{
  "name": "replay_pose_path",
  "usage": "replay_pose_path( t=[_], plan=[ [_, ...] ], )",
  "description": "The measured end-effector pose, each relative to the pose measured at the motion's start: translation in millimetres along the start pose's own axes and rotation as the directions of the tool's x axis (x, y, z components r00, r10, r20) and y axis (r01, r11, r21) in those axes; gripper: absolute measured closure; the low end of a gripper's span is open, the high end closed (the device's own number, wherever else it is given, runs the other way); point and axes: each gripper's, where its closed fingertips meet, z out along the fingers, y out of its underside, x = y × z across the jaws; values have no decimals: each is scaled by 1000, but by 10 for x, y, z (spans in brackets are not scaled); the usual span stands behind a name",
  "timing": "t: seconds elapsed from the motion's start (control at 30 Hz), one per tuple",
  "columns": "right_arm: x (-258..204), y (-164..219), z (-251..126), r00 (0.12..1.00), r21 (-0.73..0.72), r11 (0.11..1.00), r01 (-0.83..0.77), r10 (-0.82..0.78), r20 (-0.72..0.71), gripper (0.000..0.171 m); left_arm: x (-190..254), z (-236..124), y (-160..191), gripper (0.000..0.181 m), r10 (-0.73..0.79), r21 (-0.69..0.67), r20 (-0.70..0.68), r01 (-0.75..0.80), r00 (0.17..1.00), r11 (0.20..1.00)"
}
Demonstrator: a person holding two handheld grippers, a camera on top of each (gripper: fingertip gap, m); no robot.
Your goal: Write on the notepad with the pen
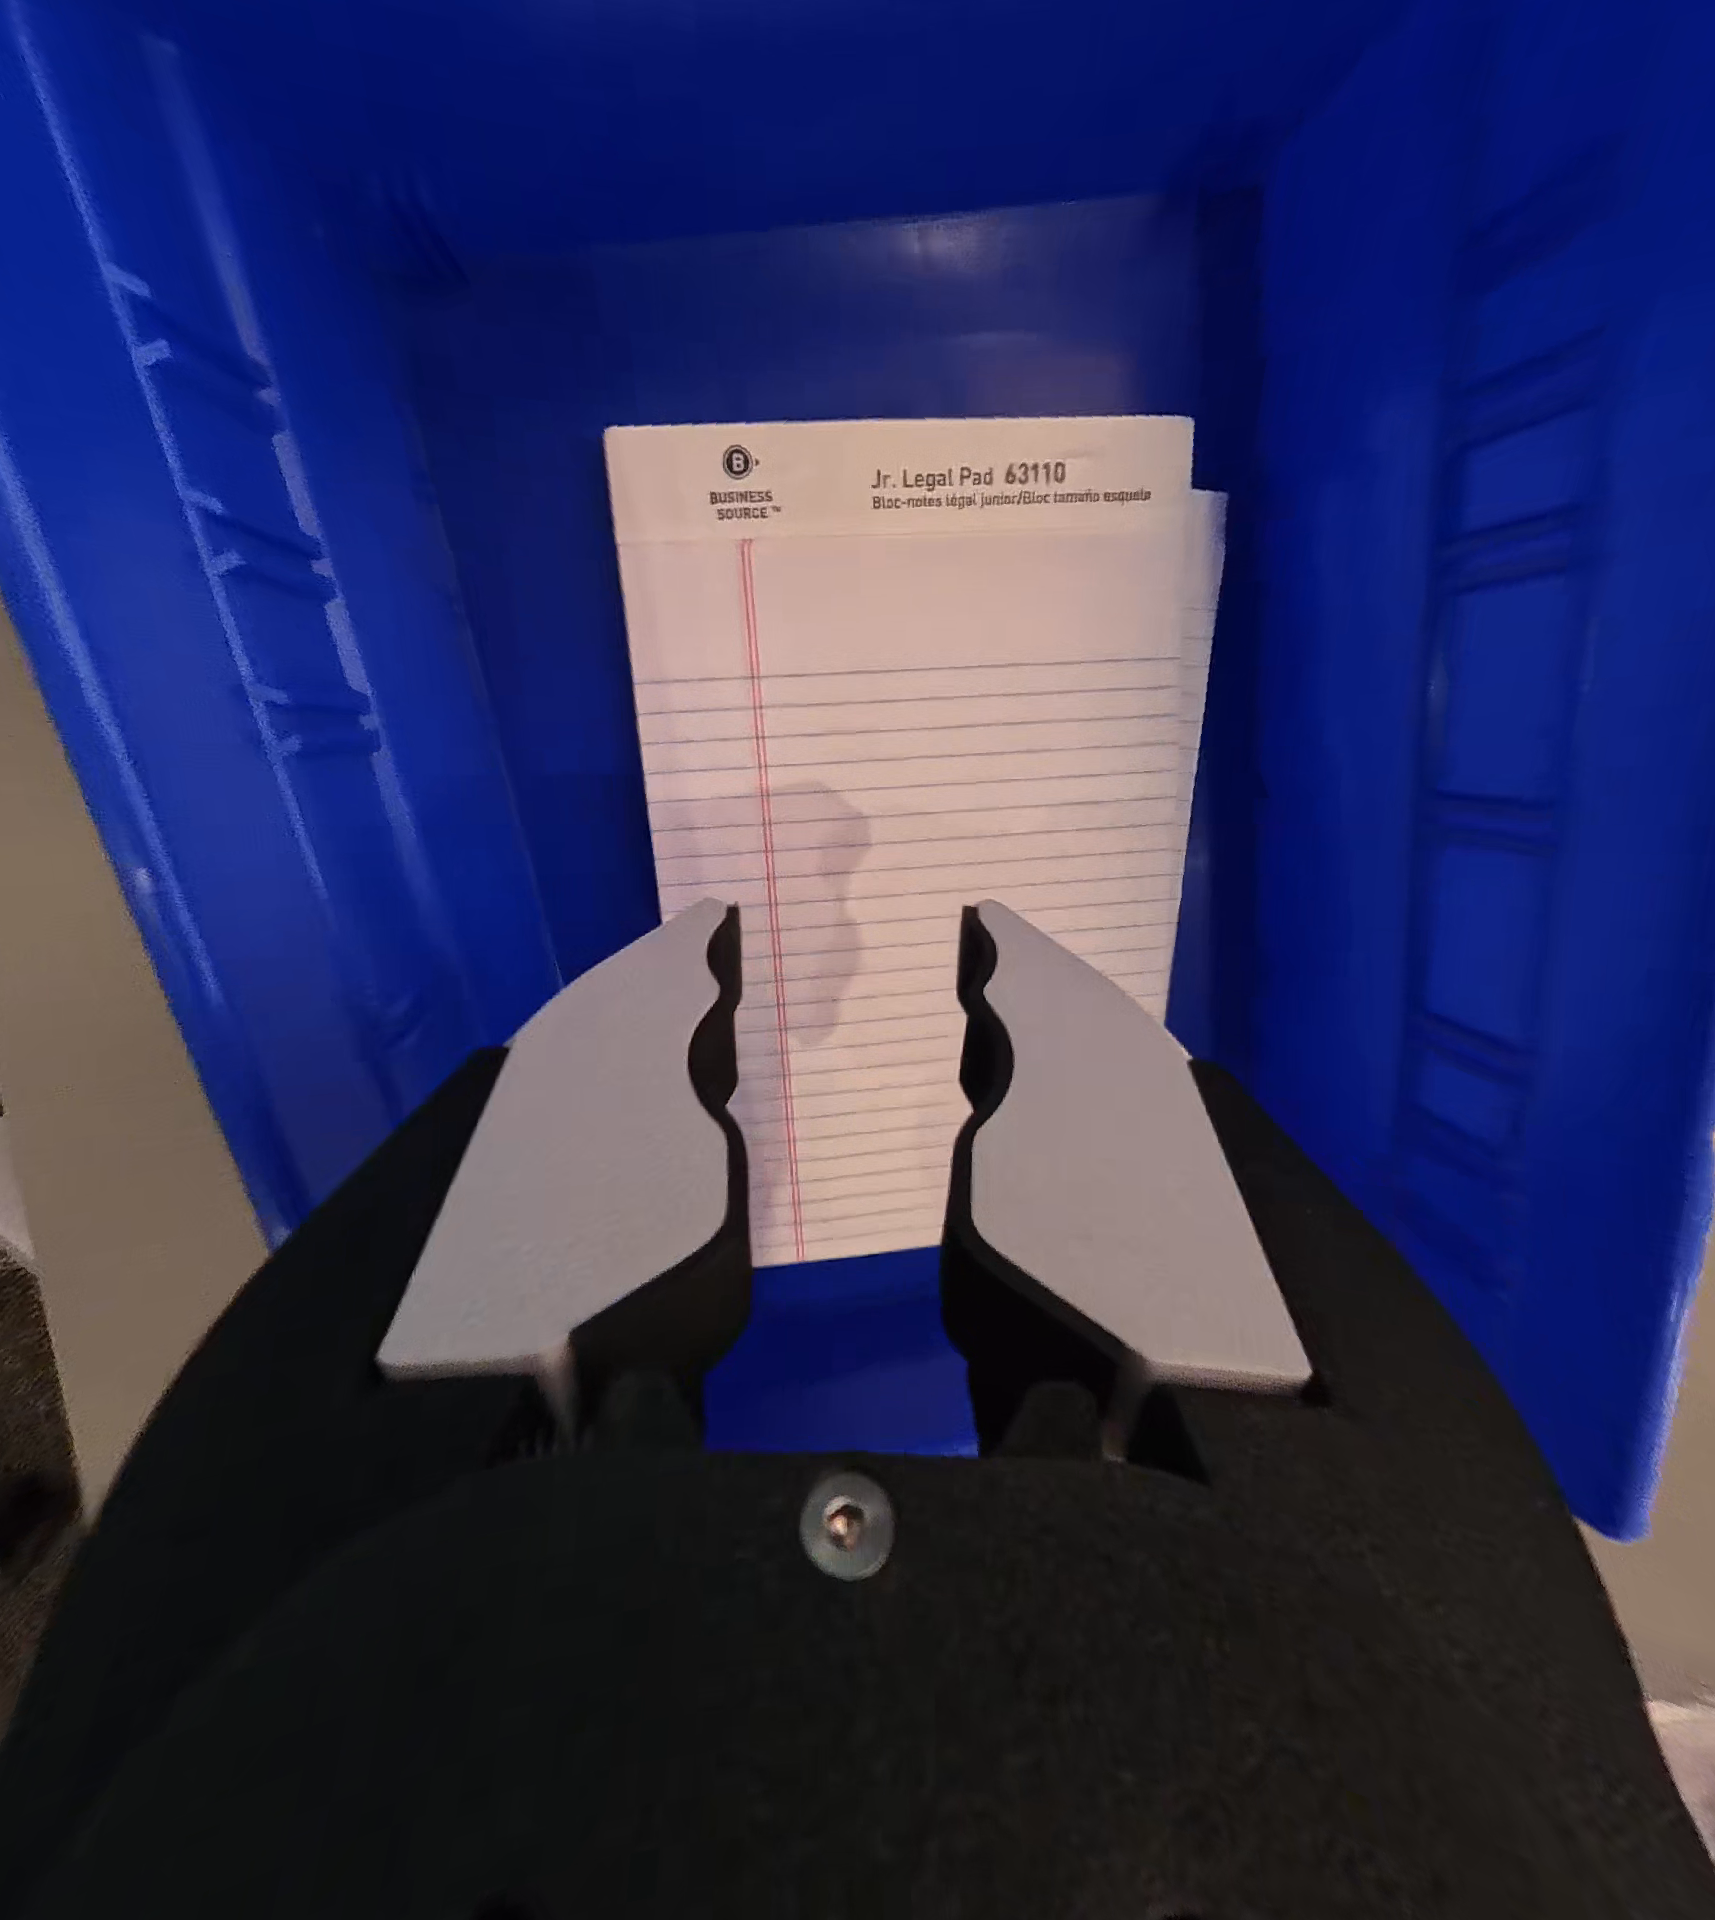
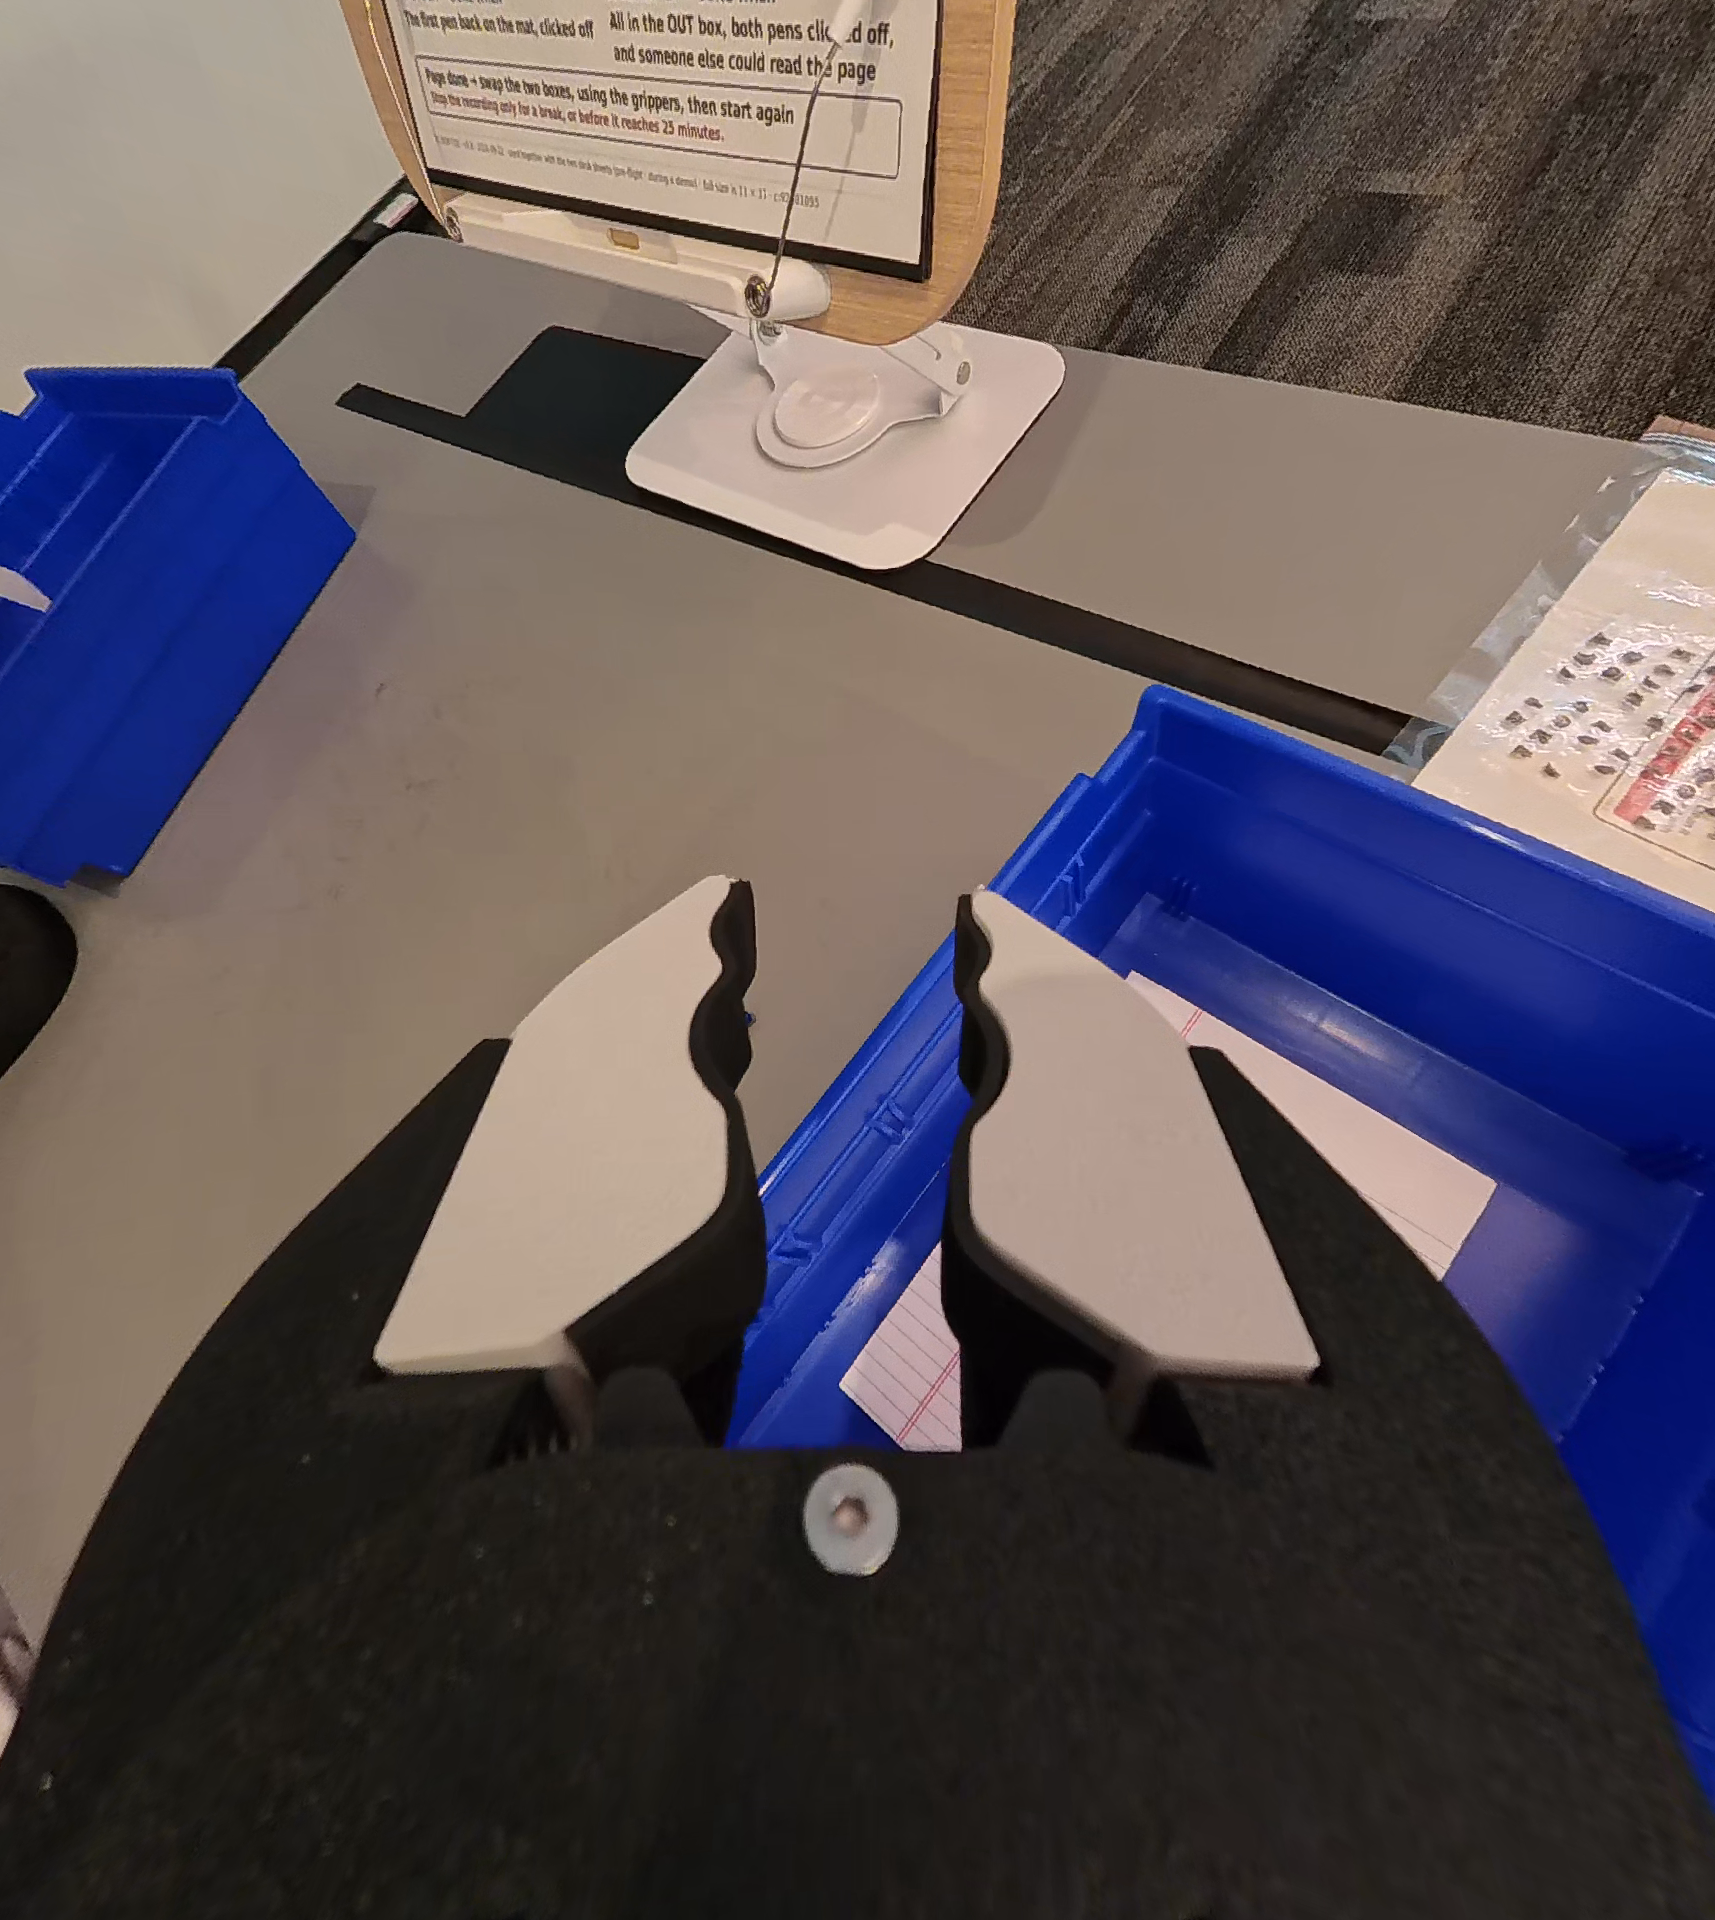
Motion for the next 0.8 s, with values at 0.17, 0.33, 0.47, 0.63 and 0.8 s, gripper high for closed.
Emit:
replay_pose_path(
  t=[0.17,0.33,0.47,0.63,0.8],
  plan=[
    [16,12,-6,1000,-3,1000,-3,3,-3,135,-15,144,-11,141,-6,-10,-4,6,1000,1000],
    [52,10,-23,1000,4,1000,-13,13,-6,135,-170,227,-2,139,34,-47,139,-28,990,999],
    [58,12,-17,1000,2,1000,-13,13,-5,135,-237,309,6,123,22,-78,193,-7,981,997],
    [55,15,-12,1000,-2,1000,-11,11,-4,135,-218,457,60,120,-10,-120,163,30,987,992],
    [54,11,-13,1000,0,1000,-10,10,-3,135,-239,504,53,117,-45,-118,134,61,990,991]
  ],
)
